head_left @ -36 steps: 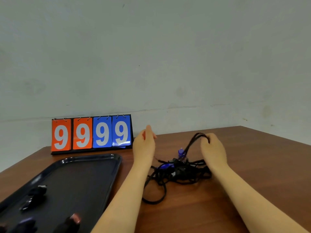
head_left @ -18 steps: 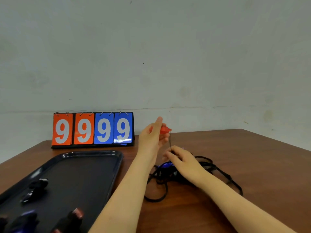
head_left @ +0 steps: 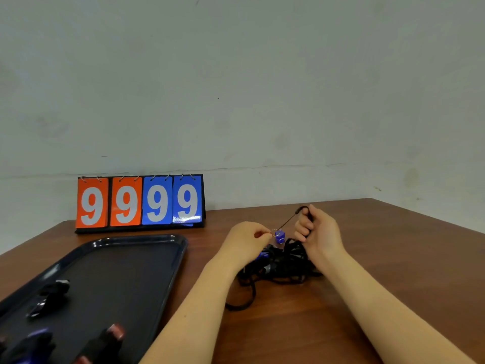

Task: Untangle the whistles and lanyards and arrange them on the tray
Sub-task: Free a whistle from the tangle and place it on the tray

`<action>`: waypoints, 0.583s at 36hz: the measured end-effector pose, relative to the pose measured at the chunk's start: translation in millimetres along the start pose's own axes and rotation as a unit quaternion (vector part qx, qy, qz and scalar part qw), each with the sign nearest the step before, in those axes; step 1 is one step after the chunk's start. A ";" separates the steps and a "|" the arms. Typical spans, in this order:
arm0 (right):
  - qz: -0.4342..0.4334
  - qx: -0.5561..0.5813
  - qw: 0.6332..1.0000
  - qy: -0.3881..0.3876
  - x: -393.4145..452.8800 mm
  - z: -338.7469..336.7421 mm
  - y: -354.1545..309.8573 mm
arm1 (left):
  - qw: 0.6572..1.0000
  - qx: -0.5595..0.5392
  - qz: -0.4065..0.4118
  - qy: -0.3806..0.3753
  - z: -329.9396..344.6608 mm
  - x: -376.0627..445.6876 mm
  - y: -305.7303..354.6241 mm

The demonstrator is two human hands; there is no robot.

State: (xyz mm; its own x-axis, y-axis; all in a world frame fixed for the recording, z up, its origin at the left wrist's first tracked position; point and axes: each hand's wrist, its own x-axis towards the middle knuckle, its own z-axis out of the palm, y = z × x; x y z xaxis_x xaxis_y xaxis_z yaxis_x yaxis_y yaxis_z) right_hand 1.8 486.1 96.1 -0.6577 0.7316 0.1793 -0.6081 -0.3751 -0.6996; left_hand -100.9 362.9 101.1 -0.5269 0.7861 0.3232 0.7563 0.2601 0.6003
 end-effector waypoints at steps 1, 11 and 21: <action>-0.002 0.006 1.000 0.001 1.0 -1.3 -1.1 | 1.000 0.014 0.006 -0.010 0.0 0.0 -0.4; -0.070 -0.148 0.985 0.051 3.8 -7.4 -3.5 | 0.973 -0.223 -0.038 0.038 -3.5 5.1 -2.5; -0.170 -0.733 0.641 -0.154 -13.1 -4.1 31.5 | 0.840 -0.526 -0.114 0.069 -2.4 7.3 6.3</action>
State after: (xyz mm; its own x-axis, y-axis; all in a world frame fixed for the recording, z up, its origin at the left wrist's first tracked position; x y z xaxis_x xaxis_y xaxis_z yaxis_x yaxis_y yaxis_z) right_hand -6.8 467.0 68.9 -0.7920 0.3970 0.4638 0.1817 0.8786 -0.4417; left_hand -100.9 368.9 109.0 -0.7067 0.6913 0.1510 -0.0923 -0.3017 0.9489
